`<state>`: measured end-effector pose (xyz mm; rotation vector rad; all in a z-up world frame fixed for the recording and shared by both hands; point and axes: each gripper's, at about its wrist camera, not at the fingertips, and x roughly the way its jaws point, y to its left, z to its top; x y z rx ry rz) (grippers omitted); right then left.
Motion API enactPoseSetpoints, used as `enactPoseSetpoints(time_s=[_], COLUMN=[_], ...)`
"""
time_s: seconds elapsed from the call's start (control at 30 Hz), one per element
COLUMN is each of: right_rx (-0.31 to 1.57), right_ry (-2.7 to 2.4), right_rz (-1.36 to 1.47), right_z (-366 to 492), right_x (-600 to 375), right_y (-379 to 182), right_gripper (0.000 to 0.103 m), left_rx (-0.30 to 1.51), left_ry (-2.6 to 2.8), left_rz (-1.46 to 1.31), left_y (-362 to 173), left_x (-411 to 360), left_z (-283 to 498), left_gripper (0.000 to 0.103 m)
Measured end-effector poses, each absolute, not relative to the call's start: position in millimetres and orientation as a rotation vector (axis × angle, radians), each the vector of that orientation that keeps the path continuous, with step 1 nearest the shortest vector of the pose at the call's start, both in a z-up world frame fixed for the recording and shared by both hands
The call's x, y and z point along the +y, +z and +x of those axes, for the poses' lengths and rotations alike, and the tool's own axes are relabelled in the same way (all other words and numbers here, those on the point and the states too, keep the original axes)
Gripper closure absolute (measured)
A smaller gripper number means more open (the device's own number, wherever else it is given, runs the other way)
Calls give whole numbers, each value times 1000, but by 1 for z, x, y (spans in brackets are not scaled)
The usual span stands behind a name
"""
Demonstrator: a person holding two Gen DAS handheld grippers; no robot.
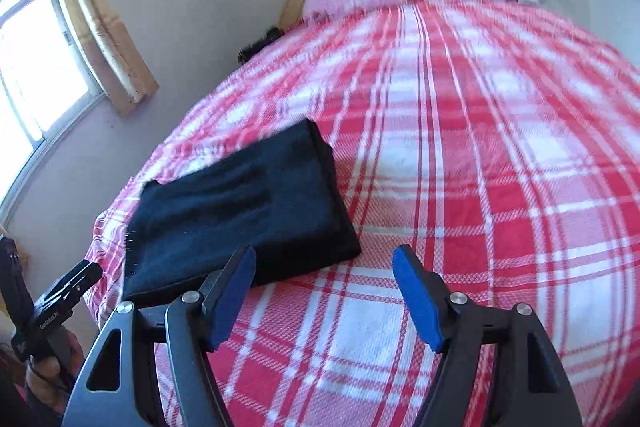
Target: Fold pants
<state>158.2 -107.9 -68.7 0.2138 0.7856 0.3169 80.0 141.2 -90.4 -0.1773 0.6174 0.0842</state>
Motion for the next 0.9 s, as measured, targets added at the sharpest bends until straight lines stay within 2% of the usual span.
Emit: enactPoseSetpoints(time_s=[0.2, 0.27, 0.37, 0.5, 0.57, 0.9], right_rx=[686, 647, 593, 558, 548, 504], right_ry=[331, 329, 319, 325, 333, 338], right_rz=[148, 124, 87, 35, 18, -10], right_z=[124, 112, 95, 78, 71, 51], right_x=[-94, -90, -83, -74, -69, -64], right_y=[-34, -21, -4, 6, 9, 23], right_gripper=[31, 31, 31, 30, 30, 29], left_rx=[544, 518, 480, 457, 449, 447], left_ry=[70, 79, 77, 73, 71, 65], left_rz=[-135, -124, -125, -114, -119, -133], left_y=[-62, -55, -46, -39, -37, -35], left_x=[127, 125, 123, 121, 121, 120], left_z=[65, 60, 52, 47, 46, 45], left_gripper=[11, 7, 6, 5, 1, 0])
